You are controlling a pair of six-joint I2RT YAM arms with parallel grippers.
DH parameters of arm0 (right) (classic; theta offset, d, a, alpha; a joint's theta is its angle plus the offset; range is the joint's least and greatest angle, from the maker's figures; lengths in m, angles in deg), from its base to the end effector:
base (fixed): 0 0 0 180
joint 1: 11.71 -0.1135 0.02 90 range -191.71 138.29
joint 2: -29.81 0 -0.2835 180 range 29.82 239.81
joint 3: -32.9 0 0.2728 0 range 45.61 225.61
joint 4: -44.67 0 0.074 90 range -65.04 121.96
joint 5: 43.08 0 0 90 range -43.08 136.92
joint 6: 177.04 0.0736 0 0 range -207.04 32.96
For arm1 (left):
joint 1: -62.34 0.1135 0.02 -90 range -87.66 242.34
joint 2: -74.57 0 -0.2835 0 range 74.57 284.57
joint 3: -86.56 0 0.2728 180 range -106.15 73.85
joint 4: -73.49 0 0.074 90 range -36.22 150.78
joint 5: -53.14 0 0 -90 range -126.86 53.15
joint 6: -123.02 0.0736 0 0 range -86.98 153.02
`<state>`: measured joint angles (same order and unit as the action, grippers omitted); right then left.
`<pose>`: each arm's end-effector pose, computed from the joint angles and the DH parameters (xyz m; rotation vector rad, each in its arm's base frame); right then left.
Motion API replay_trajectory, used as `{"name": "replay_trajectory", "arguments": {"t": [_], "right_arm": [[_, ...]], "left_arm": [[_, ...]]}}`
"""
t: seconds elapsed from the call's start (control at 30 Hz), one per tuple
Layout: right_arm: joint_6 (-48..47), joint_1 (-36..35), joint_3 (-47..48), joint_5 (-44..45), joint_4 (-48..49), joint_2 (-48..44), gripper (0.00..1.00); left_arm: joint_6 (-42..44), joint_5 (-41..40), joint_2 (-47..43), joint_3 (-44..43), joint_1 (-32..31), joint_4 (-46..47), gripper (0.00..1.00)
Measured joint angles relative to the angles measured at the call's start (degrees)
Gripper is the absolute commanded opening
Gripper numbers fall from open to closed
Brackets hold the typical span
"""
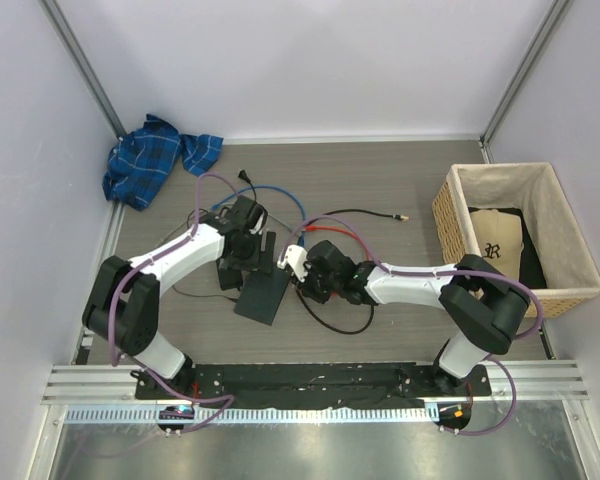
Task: Insert the plug into the switch port
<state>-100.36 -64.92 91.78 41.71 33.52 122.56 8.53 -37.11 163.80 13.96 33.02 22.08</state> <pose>0.2128 0.2957 0.1404 -1.3524 1.9792 0.4410 0.2903 -0.1627 0.1820 0.1163 2.7856 -0.2394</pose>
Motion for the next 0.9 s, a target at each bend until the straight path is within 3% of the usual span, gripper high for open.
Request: {"name": "replay_trajectory", "arguments": {"t": [0.63,0.9], "right_arm": [[-0.5,-1.2,2.9,-0.2,-0.8,2.9,0.01],[-0.5,-1.4,4.4,0.2,-1.3,4.3,0.01]], "left_arm": [[-3.8,-2.6,2.2,-1.0,-0.6,0.3,0.80],[-3.7,-7.3,3.0,-1.6,-1.2,-0.5,0.86]]}}
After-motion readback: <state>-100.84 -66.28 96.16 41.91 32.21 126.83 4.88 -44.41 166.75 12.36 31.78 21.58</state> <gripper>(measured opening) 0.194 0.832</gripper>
